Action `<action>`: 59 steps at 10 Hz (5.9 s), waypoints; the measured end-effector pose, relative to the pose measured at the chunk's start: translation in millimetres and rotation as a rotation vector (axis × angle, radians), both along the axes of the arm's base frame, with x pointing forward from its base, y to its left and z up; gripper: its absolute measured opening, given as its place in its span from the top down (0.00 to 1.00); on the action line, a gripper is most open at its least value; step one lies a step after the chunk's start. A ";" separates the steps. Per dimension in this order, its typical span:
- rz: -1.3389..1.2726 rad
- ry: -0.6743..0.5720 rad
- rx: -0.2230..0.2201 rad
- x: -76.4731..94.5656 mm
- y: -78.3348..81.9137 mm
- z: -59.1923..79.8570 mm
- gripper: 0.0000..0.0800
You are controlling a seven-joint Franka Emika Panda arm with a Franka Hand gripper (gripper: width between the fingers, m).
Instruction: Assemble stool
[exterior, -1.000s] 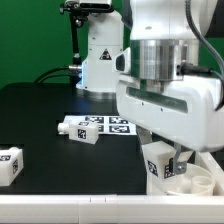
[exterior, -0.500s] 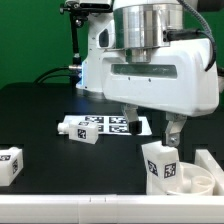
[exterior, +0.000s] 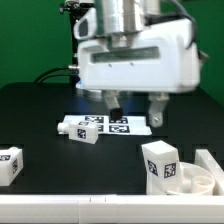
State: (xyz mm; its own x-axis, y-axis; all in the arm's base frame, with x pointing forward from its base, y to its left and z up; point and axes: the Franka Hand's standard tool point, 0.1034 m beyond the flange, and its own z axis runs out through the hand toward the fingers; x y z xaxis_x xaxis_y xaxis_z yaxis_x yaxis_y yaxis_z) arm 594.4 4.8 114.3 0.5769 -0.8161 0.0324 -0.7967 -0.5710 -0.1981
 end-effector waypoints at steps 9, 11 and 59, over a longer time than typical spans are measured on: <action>0.280 -0.040 -0.084 -14.0 -43.9 -17.3 0.19; 0.279 -0.038 -0.084 -14.4 -44.1 -18.0 0.19; 1.634 0.093 -0.207 -202.6 -71.8 -106.0 0.38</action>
Offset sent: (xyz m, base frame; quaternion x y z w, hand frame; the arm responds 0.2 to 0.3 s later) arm 0.0033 -0.0041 -0.0183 0.0040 -0.0036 -0.1790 0.9838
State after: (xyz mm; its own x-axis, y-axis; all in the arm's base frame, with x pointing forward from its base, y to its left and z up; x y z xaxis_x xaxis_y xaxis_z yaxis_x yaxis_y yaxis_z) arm 391.8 -66.9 8.3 0.7737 0.6330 -0.0254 0.6331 -0.7740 -0.0054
